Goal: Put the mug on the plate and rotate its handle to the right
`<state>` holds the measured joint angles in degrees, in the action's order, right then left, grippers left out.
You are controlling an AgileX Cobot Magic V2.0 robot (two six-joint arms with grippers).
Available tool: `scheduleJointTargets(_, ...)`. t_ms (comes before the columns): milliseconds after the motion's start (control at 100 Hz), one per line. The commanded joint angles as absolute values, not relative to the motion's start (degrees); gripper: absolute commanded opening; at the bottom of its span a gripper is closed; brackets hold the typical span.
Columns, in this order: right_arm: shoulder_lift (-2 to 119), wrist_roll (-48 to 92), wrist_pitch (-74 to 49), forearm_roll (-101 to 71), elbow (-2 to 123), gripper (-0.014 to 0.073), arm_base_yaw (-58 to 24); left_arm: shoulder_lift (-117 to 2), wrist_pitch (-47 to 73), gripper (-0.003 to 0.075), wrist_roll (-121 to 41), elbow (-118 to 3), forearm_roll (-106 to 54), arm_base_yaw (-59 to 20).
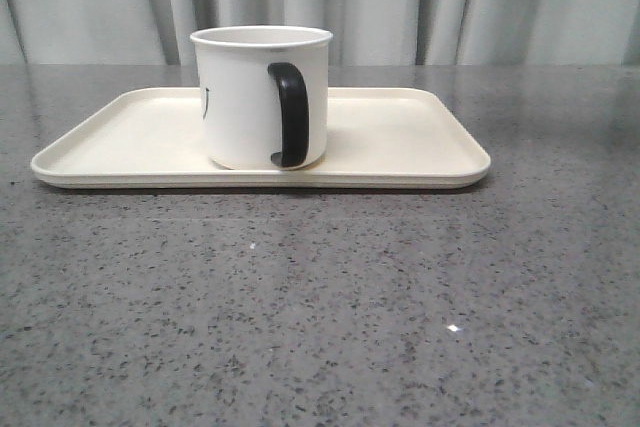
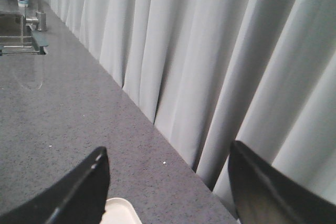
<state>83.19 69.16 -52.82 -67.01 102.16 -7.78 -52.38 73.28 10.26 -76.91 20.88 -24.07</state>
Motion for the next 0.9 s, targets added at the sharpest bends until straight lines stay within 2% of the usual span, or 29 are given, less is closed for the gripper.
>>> scheduleJointTargets(0,84.11,67.96,-51.8,-67.16,106.33,0.0487,-10.06,-52.1,72.24,-0.002,10.95,-78.07,21.69,-24.4)
scheduleJointTargets(330,92.66,60.17,-51.8,-53.36,109.41,0.0487,-19.36,-52.1,72.24,-0.002,10.95,-78.07,21.95,-24.4)
scheduleJointTargets(890,103.63,53.85,-63.02,-47.75,109.36,0.0487,-20.46,-52.1,72.24,-0.002,10.95,-78.07,21.84,-24.4)
